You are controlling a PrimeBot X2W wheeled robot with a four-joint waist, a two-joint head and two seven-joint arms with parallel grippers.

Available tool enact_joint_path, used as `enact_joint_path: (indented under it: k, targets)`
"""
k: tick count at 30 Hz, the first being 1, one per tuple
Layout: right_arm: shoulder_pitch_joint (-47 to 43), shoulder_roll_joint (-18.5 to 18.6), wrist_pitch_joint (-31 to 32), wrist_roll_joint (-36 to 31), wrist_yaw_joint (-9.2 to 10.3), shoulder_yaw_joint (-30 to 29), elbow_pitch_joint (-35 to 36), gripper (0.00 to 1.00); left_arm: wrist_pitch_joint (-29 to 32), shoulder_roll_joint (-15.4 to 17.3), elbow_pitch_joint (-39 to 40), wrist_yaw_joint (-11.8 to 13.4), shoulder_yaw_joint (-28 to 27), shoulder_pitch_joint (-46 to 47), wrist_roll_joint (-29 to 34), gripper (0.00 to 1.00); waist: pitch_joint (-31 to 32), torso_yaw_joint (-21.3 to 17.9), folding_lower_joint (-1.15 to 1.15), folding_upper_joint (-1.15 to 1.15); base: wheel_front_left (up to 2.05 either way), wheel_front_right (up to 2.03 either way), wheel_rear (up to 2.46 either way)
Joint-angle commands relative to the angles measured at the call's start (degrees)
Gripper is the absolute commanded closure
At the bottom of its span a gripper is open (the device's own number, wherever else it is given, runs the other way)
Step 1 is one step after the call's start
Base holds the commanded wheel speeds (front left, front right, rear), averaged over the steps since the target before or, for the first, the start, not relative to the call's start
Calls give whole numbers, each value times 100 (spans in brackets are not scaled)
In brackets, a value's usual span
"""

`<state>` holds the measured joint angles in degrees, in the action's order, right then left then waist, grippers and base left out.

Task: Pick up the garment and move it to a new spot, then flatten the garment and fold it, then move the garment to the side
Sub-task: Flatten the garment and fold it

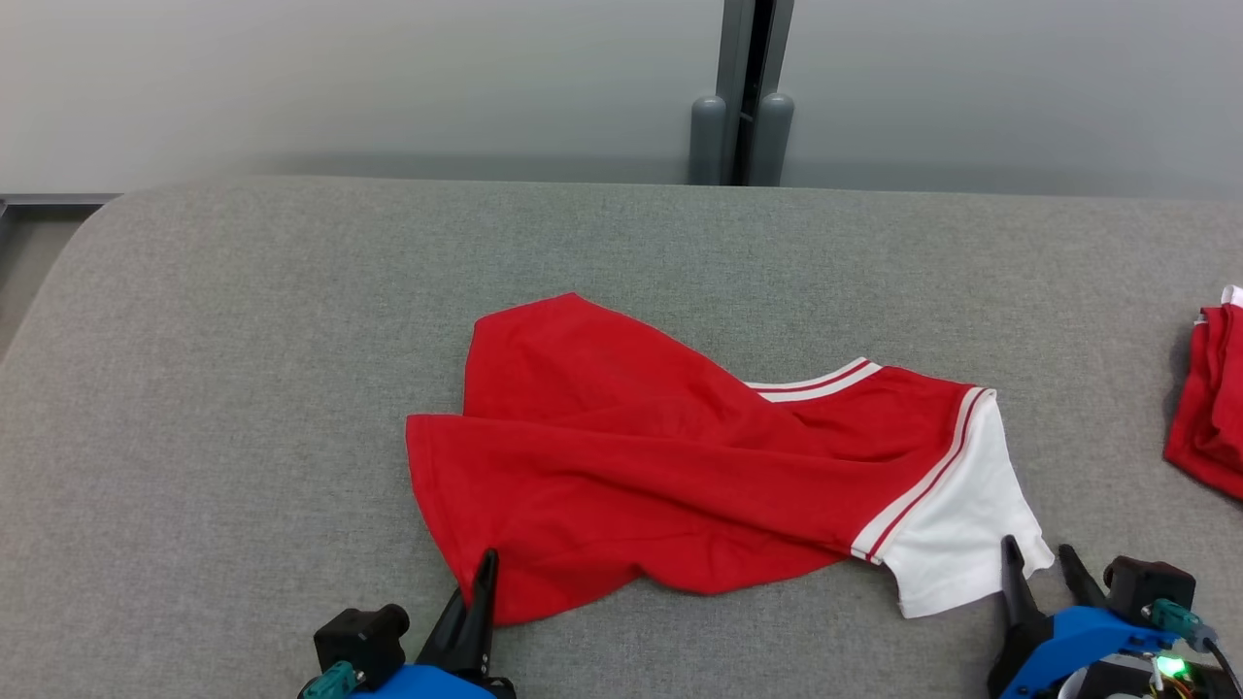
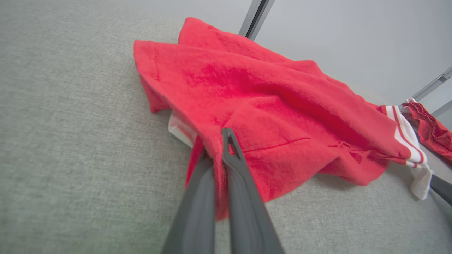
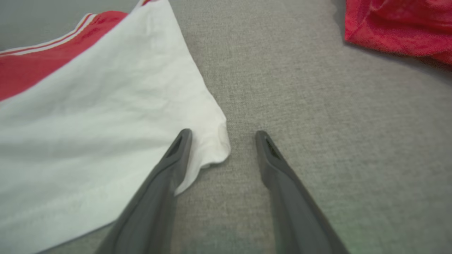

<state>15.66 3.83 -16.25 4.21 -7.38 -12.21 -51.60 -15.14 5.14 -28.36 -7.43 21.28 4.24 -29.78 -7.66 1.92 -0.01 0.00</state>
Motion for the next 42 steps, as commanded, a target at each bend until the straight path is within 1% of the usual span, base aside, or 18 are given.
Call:
enact_joint_path:
  k: [1, 4, 6, 7, 8, 9, 13, 16, 18, 20, 23, 25, 28, 30, 32, 35, 39, 42]
  targets:
    - [-119, -179, 204, 139, -20, 215, -378, 100, 1, 38, 23, -11, 21, 69, -10, 100, 0, -2, 1, 0, 0, 0, 0]
    - [-83, -186, 203, 347, -19, 380, -387, 100, 1, 73, 47, -11, 28, 82, 17, 100, 13, -4, 1, 0, 0, 0, 0]
    - [-42, -159, 193, 531, -20, 483, -192, 100, 1, 96, 150, -11, -8, 98, 51, 100, 41, -8, 1, 0, 0, 0, 0]
    - [16, -144, 139, 768, -19, 542, 233, 100, 1, 111, 282, -11, -59, 94, 53, 100, 74, -5, 1, 0, 0, 0, 0]
    - [16, -144, 139, 768, -19, 542, 233, 100, 1, 111, 282, -11, -59, 94, 53, 100, 74, -5, 1, 0, 0, 0, 0]
    - [42, -117, 112, 928, -18, 551, 523, 100, 1, 140, 375, -11, -63, 99, 82, 100, 99, -2, 1, 0, 0, 0, 0]
    - [-11, -74, 112, 1661, -11, 479, 1862, 100, 1, 237, 866, -11, -85, 173, 69, 100, 229, 12, 1, 0, 0, 0, 0]
    - [13, -82, 112, 2196, -11, 436, 2776, 100, 1, 458, 1369, -11, 24, 308, 54, 100, 380, 3, 1, 0, 0, 0, 0]
    - [114, -77, 112, 2525, -11, 395, 3224, 100, 1, 649, 1713, -11, 69, 472, 34, 100, 491, -3, 1, 0, 0, 0, 0]
    - [278, -79, 112, 2694, -12, 402, 3670, 100, 0, 883, 2056, -10, 50, 705, -15, 100, 601, -6, 1, 0, 0, 0, 0]
    - [514, -80, 112, 2896, -12, 405, 4235, 100, 1, 1333, 2473, -10, 60, 1151, -109, 100, 755, -13, 1, 0, 0, 0, 0]
    - [743, -79, 113, 2968, -12, 441, 4566, 100, 8, 1720, 2696, -10, 115, 1560, -177, 100, 818, -23, 1, 0, 0, 0, 0]
    - [1221, -21, 368, 2968, -12, 427, 5089, 100, 173, 2148, 2991, -11, 22, 2161, -434, 100, 873, -38, 1, 0, 0, 0, 0]
    - [1553, 7, 675, 2939, -12, 387, 5366, 100, 334, 2316, 3150, -11, -76, 2537, -607, 100, 881, -43, 1, 0, 0, 0, 0]
    - [1900, 50, 972, 2852, -11, 332, 5548, 100, 526, 2467, 3179, -11, -151, 2869, -749, 100, 850, -51, 1, 0, 0, 0, 0]
    - [2414, 100, 1314, 2631, -11, 291, 5622, 100, 790, 2540, 3141, -11, -228, 3280, -983, 100, 684, -75, 1, 0, 0, 0, 0]
    - [3033, 114, 1514, 2268, -12, 401, 5217, 100, 922, 2573, 2861, -9, -353, 3608, -1221, 100, 330, -155, 1, 0, 0, 0, 0]
    - [3582, 144, 1472, 1945, -12, 550, 4646, 100, 848, 2559, 2430, -8, -428, 3903, -1227, 100, 9, -221, 1, 0, 0, 0, 0]
